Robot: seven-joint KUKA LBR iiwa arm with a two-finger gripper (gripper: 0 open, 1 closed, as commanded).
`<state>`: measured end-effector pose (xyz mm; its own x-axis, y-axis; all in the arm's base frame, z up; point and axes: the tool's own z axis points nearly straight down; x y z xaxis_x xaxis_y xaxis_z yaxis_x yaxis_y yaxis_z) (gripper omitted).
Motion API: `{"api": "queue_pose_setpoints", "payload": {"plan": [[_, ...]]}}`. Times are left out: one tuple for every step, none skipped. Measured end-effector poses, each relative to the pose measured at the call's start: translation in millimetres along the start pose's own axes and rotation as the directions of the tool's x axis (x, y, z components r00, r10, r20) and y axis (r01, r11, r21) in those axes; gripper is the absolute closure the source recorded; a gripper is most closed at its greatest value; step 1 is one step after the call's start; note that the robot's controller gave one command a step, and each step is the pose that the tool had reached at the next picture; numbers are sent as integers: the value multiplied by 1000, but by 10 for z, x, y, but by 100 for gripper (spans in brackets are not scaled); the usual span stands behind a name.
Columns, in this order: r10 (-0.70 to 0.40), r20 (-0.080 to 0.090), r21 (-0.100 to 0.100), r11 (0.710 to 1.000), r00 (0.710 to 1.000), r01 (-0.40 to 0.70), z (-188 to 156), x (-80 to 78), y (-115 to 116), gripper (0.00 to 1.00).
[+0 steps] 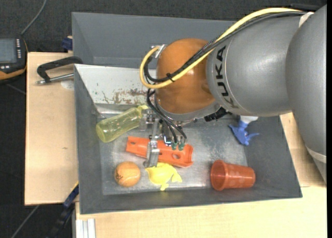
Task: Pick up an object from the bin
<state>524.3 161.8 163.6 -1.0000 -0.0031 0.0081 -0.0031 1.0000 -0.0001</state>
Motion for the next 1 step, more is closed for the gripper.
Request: {"api": "queue_pose_setpoints", "payload": {"plan": [[3, 8, -2, 1000, 1000, -3, -47, -20, -8, 0]]}}
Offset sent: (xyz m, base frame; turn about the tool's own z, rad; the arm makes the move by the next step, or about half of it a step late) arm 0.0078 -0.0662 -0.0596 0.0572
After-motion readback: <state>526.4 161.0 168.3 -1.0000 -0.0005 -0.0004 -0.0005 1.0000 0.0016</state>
